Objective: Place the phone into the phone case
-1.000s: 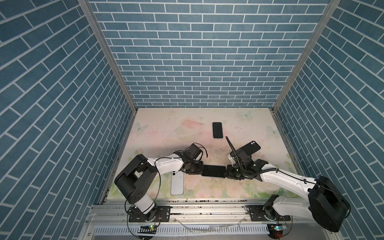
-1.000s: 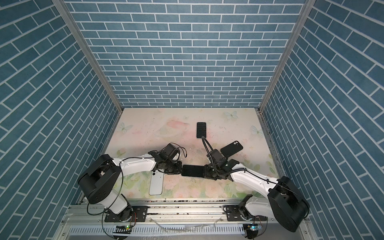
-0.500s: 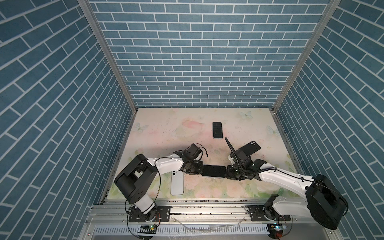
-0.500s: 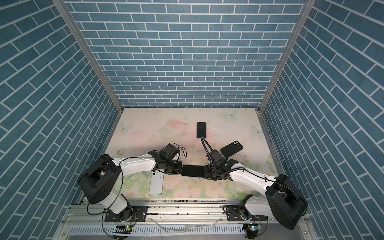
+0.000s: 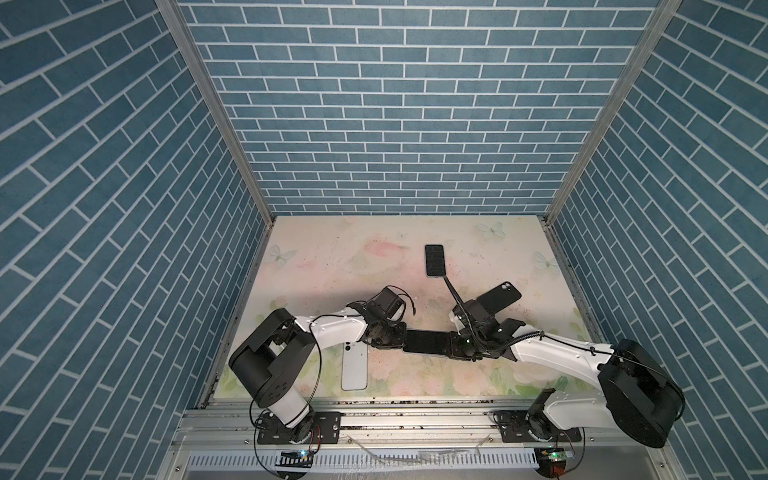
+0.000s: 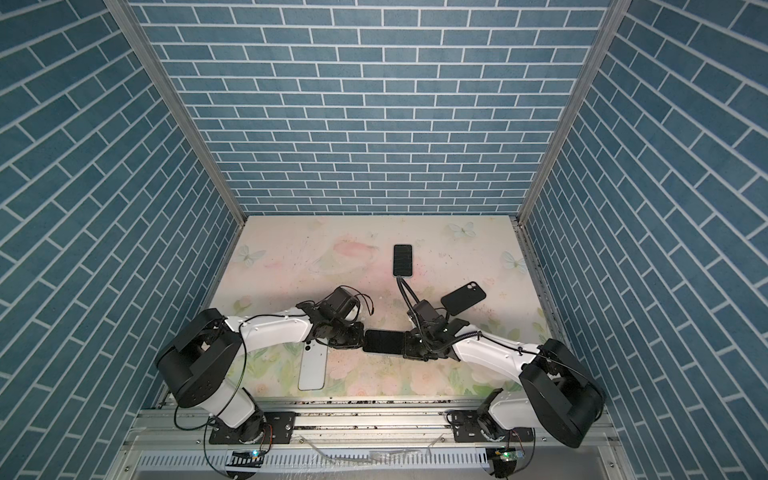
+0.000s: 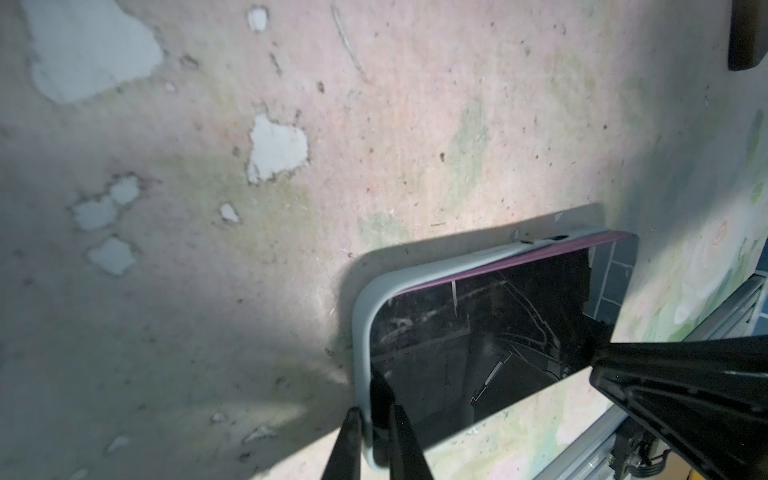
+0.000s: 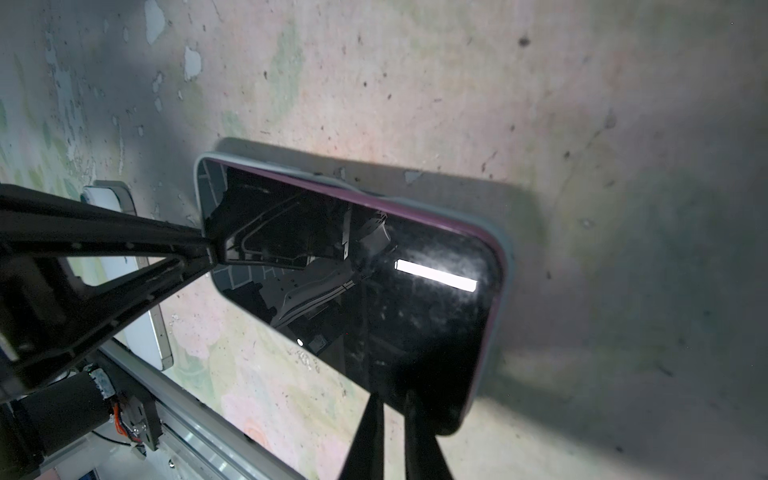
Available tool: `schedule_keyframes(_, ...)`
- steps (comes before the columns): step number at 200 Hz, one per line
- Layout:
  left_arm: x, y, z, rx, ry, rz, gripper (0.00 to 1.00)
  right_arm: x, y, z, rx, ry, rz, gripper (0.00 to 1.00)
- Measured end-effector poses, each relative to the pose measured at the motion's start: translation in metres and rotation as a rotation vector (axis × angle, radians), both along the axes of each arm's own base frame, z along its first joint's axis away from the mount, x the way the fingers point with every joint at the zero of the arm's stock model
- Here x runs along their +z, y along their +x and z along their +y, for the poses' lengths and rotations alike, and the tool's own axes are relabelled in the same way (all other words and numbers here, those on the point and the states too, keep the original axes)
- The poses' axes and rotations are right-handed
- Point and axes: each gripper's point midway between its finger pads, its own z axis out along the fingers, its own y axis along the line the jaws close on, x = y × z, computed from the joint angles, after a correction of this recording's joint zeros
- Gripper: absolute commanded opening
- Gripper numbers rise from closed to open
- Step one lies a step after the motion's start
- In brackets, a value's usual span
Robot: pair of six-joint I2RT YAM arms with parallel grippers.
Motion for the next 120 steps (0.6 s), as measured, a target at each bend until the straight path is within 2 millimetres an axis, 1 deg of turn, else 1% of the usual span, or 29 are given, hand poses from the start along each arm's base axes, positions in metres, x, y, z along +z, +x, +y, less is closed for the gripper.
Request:
schedule_keyframes(42, 0.000, 0.000, 0.000, -0.002, 0.000, -0.001, 0.15, 0.002, -0.003, -0.015, -0.017, -0.068, 0.001, 0.14)
schedule_keyframes(94, 0.000, 0.000, 0.000, -0.005, 0.001, -0.002, 0.15, 0.001, -0.004, -0.017, -0.018, -0.080, 0.008, 0.13)
schedule_keyframes(120, 0.000, 0.000, 0.000, -0.007, 0.002, -0.002, 0.15, -0.004, -0.005, -0.017, -0.017, -0.092, 0.020, 0.13)
